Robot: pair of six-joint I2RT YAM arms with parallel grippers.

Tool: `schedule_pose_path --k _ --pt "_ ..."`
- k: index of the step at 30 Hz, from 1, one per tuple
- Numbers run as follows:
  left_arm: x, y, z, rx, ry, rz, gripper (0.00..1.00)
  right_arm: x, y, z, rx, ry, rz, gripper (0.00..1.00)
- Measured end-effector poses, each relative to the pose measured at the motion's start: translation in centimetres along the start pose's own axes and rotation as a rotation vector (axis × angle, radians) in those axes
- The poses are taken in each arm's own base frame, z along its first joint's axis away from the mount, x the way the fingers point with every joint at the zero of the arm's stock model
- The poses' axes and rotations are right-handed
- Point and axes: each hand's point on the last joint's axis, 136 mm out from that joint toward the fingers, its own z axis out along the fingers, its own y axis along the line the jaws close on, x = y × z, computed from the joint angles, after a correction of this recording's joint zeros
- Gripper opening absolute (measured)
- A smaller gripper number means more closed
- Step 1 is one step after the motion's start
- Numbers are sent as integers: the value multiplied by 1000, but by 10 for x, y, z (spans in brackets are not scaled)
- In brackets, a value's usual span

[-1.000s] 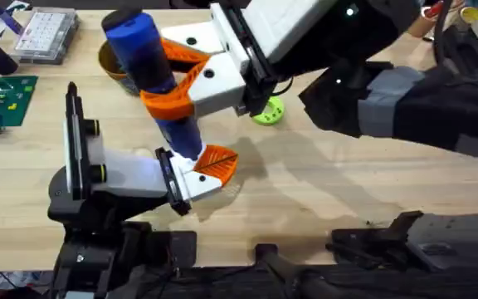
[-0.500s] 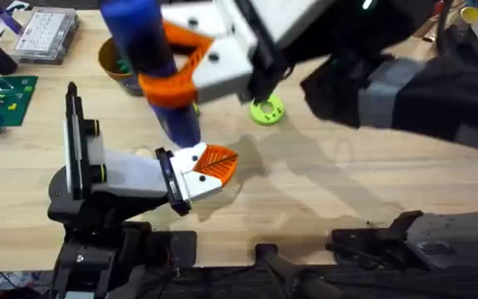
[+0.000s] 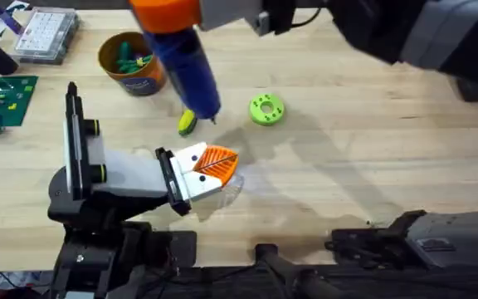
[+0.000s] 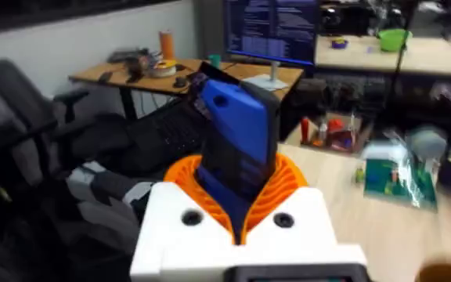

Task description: Pick up the gripper from the table and insert it into the empty holder that is missing its gripper. Then pick up a screw, insert it into the mounting hole, and use the screwdriver to tighten it. Finally, clean up the table by picking up the vegetable and placing it into the bucket.

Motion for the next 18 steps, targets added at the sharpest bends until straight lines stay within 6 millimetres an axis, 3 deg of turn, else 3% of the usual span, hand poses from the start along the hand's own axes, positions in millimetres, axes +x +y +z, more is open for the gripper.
schedule_pose_path --k 5,10,14,18 --pt "0 0 0 0 0 0 4 25 -32 -21 159 46 138 27" --pt "0 0 0 0 0 0 4 43 -76 -38 431 106 95 27" --pt "0 0 0 0 0 0 4 55 -95 -58 584 205 83 27" --pt "0 0 0 0 0 0 4 85 -106 -94 750 400 106 27"
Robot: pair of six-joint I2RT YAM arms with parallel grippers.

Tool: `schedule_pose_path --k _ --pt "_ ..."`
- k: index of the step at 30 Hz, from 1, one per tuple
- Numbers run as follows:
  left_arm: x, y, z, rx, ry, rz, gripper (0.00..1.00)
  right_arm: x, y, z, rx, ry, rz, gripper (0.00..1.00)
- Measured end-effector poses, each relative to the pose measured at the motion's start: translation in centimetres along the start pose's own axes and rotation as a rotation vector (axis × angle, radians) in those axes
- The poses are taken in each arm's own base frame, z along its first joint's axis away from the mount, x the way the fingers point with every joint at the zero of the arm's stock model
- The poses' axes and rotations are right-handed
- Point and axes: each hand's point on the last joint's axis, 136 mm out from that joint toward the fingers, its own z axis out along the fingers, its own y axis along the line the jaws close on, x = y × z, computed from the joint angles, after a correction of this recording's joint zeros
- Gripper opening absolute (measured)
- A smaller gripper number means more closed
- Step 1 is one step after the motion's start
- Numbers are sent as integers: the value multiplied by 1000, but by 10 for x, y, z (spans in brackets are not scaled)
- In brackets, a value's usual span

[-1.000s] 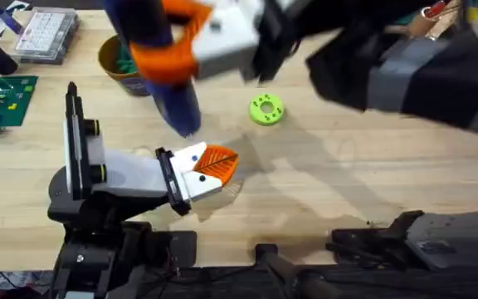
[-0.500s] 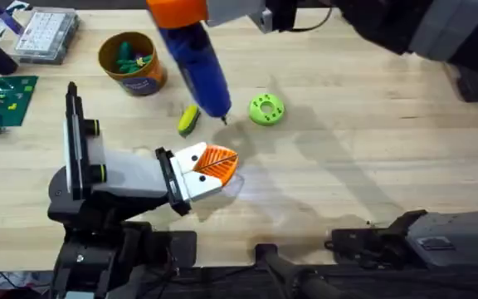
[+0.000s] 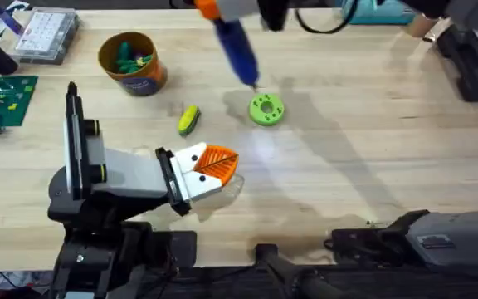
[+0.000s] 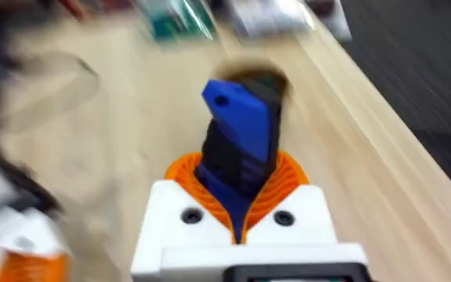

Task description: Pick up the gripper from the table and insert it into the empty holder that is missing its gripper. Then pick up a screw, insert it into the mounting hole, and use the screwdriver to tighten it. Finally, clean up the table by picking up the vegetable and placing it into the bucket.

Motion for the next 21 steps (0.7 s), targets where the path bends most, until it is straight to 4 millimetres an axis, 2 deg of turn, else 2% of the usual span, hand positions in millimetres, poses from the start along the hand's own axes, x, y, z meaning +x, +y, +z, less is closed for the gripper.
schedule_pose_path --k 5,10,16,21 --pt "0 0 0 0 0 0 4 41 -30 -10 174 210 -130 27" --pt "0 0 0 0 0 0 4 77 -42 -25 241 415 -264 27" --pt "0 0 0 0 0 0 4 88 -65 -38 316 519 -401 27" --pt "0 0 0 0 0 0 4 110 -91 -47 352 602 -424 27"
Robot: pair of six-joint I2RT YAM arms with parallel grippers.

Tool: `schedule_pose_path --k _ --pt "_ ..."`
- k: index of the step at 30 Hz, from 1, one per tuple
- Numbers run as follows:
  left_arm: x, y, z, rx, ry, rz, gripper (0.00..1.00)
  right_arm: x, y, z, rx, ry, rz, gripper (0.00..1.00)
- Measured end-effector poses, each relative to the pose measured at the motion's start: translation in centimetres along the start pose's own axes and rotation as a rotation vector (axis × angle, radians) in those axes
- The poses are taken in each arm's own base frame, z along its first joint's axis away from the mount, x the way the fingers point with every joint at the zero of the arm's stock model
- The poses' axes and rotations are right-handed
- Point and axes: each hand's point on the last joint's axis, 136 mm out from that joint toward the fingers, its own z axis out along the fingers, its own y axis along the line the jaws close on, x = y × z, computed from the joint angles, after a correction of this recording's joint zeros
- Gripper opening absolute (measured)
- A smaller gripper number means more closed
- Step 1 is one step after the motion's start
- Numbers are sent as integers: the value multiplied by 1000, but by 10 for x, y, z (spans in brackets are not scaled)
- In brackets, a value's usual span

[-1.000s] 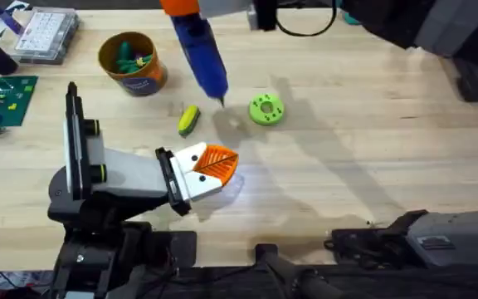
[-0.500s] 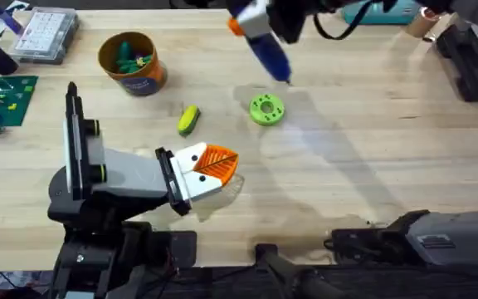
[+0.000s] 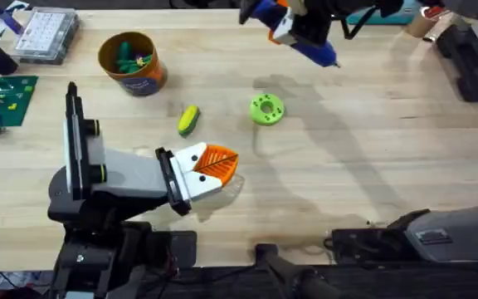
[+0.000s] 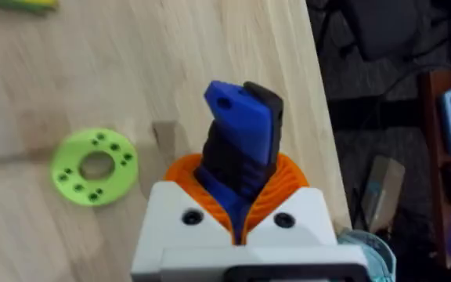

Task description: Pick up the gripper from the table and insert it into the empty holder that is missing its gripper. Then pick up a screw, insert it into the mounting hole, and use the screwdriver to tighten it. Finally, clean up the table by picking up the vegetable and placing it into the bucket.

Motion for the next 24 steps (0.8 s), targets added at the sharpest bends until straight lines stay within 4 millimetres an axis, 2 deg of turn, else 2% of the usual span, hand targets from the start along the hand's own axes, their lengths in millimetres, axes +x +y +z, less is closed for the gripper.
schedule_pose_path --k 4,9,12,17,24 --pt "0 0 0 0 0 0 4 36 -5 10 -3 71 -35 27" --pt "0 0 0 0 0 0 4 86 5 21 -45 159 -110 27" --pt "0 0 0 0 0 0 4 109 5 31 -32 180 -142 27" --pt "0 0 0 0 0 0 4 139 3 44 1 193 -147 26" --pt "0 0 0 0 0 0 4 163 34 81 -127 189 -127 26"
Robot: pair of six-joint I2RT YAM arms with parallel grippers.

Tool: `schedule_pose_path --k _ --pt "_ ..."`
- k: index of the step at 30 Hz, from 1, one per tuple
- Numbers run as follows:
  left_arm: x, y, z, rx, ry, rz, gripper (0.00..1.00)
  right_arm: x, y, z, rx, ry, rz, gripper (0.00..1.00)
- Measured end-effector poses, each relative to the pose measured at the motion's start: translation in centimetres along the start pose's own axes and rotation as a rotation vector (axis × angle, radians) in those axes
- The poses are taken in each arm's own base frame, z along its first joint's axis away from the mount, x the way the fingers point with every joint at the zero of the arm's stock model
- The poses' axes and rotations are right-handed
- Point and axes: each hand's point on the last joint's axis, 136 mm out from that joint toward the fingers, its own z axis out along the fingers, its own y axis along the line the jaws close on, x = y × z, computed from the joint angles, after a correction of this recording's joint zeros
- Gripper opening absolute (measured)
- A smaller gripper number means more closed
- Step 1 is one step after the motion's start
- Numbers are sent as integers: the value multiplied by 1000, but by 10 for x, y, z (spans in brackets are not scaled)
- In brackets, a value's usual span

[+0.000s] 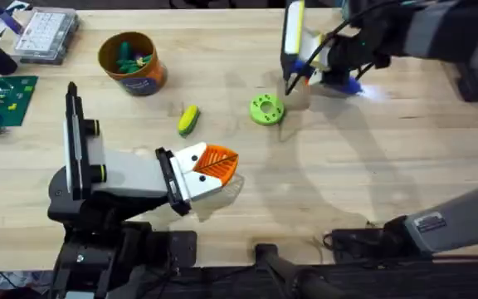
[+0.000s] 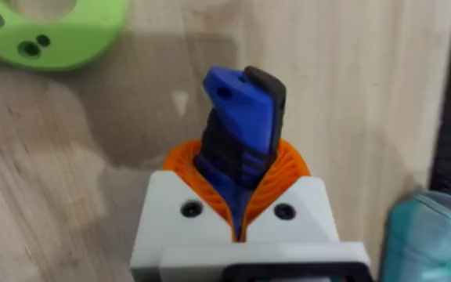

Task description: Pick up the gripper from the table and insert it into the empty holder that is missing its gripper. Then pick up a screw, insert it into the mounting hole, and use the screwdriver to tighten it. Finally, clean up the table by picking up the vegetable and placing it into the bucket.

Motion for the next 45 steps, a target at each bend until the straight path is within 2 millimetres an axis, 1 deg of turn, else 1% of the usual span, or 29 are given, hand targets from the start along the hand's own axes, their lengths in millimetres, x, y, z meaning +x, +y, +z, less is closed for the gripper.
schedule_pose_path --k 2,4,10,11,12,13,16,17,18,19,24,26,28,30,33,36,39,41,45 --pt "0 0 0 0 0 -1 4 3 10 15 -41 5 0 26" --pt "0 0 0 0 0 0 4 6 15 24 -63 12 -7 26" --pt "0 0 0 0 0 0 4 8 16 26 -66 16 -16 33" --pt "0 0 0 0 0 1 37 8 16 26 -67 16 -16 84" --pt "0 0 0 0 0 4 151 8 17 26 -68 17 -16 212" --pt "0 0 0 0 0 3 291 8 17 26 -69 16 -16 383" --pt "0 0 0 0 0 3 767 6 10 26 -44 10 -19 836" --pt "0 0 0 0 0 3 905 6 8 25 -36 8 -20 947" --pt "0 0 0 0 0 0 964 5 7 24 -34 7 -20 980" --pt "0 0 0 0 0 0 980 5 8 23 -37 8 -17 991" --pt "0 0 0 0 0 -1 986 -1 10 16 -37 2 31 995" --pt "0 0 0 0 0 0 986 -9 5 6 -12 -12 50 995" --pt "-1 0 0 0 -3 0 986 -19 -4 -11 33 -34 72 995" --pt "-5 0 0 0 -16 -3 986 -28 -15 -32 88 -62 104 996" --pt "-18 1 0 -12 -54 16 986 -39 -31 -66 171 -112 169 996" --pt "-21 6 -1 -39 -63 -13 986 -52 -40 -95 217 -190 221 996" --pt "-16 13 -1 -84 -41 -84 986 -72 -49 -121 237 -296 272 996" --pt "-16 16 -3 -115 -21 -127 986 -88 -63 -141 270 -392 311 996" --pt "-30 21 -8 -187 19 -155 986 -118 -95 -187 369 -589 385 996"
